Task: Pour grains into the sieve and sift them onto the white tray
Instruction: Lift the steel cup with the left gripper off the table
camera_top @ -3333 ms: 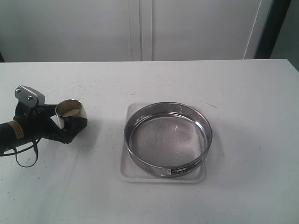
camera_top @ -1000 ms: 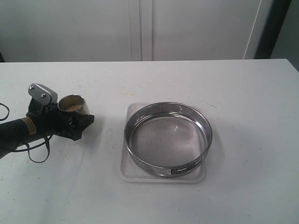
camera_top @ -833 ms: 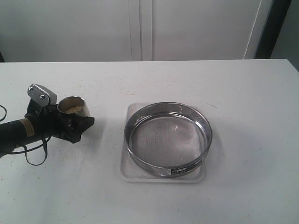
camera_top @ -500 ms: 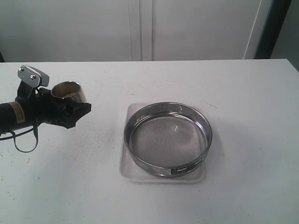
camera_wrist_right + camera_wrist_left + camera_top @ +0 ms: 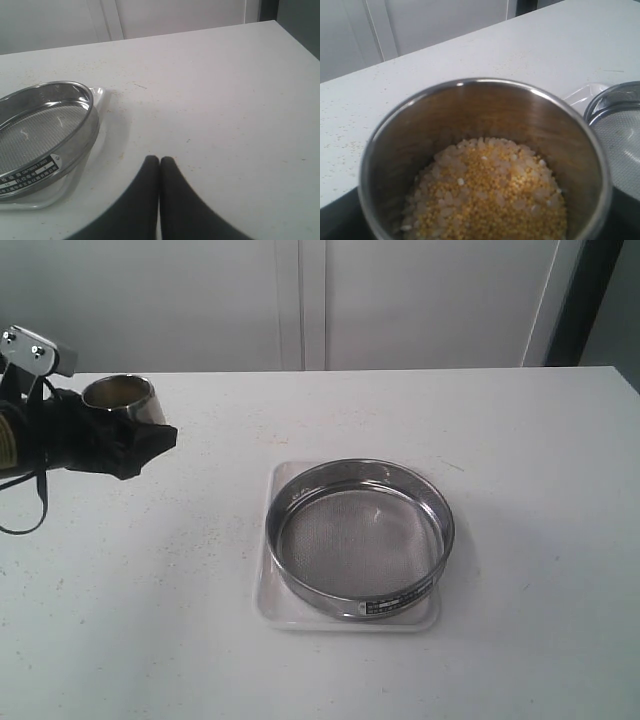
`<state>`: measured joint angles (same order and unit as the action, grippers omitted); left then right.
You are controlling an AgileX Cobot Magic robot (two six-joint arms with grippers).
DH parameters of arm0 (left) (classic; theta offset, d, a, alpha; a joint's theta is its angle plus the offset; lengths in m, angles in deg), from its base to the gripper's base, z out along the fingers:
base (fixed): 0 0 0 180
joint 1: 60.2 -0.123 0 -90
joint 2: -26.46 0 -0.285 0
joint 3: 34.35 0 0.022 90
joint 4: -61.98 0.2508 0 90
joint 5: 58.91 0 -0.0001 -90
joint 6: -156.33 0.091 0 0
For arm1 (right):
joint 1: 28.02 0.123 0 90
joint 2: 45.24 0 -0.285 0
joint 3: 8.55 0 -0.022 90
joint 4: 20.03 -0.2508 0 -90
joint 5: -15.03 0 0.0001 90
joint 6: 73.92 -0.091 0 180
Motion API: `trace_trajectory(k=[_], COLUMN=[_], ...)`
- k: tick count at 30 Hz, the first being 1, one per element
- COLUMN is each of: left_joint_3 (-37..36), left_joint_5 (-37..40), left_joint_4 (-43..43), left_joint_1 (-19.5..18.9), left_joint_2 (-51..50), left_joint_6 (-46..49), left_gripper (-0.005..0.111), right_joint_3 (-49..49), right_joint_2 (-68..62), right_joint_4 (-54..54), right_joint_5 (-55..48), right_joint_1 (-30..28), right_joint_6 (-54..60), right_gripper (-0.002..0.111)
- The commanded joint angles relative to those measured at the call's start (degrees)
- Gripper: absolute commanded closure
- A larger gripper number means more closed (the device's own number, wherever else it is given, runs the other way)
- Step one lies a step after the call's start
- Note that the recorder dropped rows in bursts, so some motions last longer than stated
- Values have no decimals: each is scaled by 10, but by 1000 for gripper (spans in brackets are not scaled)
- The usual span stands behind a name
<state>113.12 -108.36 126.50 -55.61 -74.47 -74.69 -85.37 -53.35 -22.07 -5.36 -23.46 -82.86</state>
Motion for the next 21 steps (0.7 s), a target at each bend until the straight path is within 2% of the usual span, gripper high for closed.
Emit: trace_trajectory(k=[1,9,12,18,21], left_joint_3=[-1,-1,0,11,22], left_joint_5=[18,52,89,173,184], left_joint_4=[26,97,98,97,97], left_joint_1=[2,3,8,50,71], left_joint_2=[37,68,69,69,69], left_joint_6=[-47,-95,-107,-105,-107], left_gripper=[107,107,107,107,107], right_joint_3=[-4,-4,-4,-4,-4], right_joint_2=[3,3,3,3,3], right_joint_4=[4,4,4,4,4], right_joint_5=[7,7,7,7,7], right_joint_1=[1,1,1,1,1], right_joint_6=[-3,-3,-3,-3,-3], right_gripper=[108,108,108,108,108])
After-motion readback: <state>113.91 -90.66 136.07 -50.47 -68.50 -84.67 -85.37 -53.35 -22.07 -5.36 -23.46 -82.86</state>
